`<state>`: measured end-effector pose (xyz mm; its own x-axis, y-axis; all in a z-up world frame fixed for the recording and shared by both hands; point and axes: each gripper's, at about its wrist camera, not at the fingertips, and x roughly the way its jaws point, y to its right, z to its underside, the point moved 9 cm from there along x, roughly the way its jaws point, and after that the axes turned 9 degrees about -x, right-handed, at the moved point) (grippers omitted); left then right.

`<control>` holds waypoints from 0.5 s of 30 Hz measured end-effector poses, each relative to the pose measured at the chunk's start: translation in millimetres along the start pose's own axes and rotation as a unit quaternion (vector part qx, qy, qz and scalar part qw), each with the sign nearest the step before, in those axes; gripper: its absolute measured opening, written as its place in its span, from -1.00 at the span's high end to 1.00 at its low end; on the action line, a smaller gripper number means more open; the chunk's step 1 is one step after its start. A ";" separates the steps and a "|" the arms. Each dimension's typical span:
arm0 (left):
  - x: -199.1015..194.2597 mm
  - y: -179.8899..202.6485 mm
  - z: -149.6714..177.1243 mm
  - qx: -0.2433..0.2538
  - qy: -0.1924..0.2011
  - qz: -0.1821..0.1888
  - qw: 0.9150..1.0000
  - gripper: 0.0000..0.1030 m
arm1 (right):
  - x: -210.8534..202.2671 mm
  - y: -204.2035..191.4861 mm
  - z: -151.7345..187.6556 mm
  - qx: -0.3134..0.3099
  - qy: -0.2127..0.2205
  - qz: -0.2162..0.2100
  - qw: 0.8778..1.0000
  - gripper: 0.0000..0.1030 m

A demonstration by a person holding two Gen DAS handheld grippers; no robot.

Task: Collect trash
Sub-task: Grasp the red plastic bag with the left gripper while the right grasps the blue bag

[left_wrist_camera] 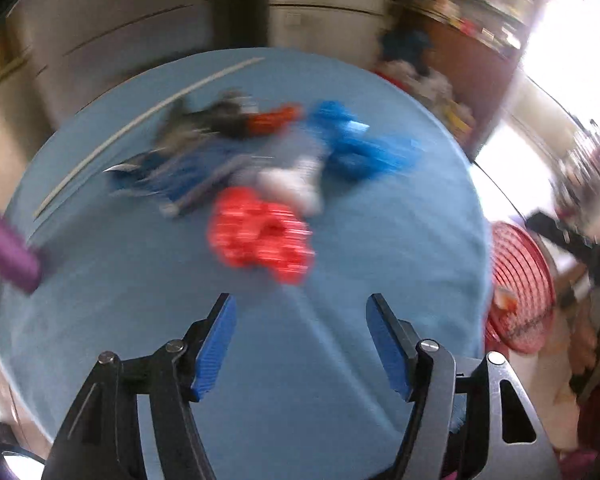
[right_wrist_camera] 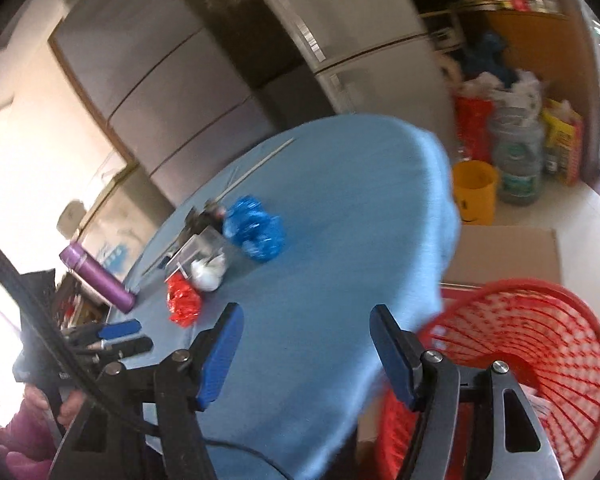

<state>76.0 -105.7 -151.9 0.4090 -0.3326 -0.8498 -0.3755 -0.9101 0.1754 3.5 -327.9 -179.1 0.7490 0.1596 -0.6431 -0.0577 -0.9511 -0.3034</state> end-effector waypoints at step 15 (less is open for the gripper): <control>68.3 -18.3 -31.8 -0.080 -0.016 0.019 0.996 -0.37 | 85.0 -44.1 -53.4 0.003 -0.030 -0.022 0.999 -0.35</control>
<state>137.2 -119.6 -197.3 0.3693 -0.3610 -0.8563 -0.2512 -0.9259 0.2820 105.0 -286.5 -182.8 0.7101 0.2172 -0.6698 -0.0294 -0.9412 -0.3365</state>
